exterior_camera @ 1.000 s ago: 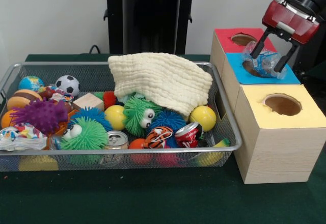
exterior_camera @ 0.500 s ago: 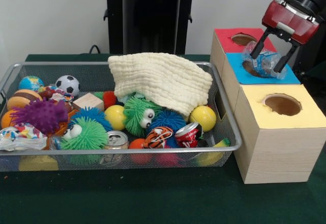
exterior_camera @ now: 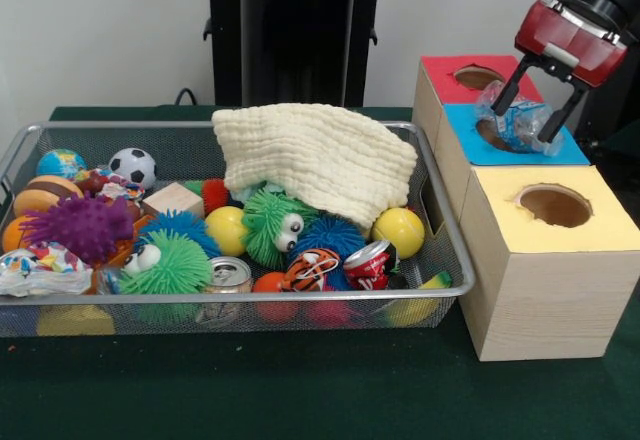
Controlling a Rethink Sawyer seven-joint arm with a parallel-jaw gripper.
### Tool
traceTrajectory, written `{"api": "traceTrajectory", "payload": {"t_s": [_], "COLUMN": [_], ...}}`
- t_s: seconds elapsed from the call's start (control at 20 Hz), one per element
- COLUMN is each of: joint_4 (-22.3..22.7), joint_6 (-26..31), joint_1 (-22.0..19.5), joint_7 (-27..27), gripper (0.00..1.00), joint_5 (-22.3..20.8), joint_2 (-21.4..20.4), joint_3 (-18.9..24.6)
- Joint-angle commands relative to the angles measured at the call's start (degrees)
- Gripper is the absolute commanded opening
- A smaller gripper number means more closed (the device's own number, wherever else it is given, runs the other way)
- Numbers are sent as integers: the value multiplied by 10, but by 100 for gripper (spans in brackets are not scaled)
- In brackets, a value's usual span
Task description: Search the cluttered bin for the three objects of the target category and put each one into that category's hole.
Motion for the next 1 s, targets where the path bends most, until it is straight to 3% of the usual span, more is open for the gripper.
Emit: {"api": "traceTrajectory", "payload": {"t_s": [0.05, 0.7, 1.0], "joint_4": [42, 103, 109], "joint_6": [21, -20, -24], "joint_1": [0, -14, -16], "joint_7": [143, 95, 89], "gripper": [100, 100, 100], "joint_5": [4, -20, -25], "joint_2": [22, -44, -50], "joint_3": [81, 119, 122]}}
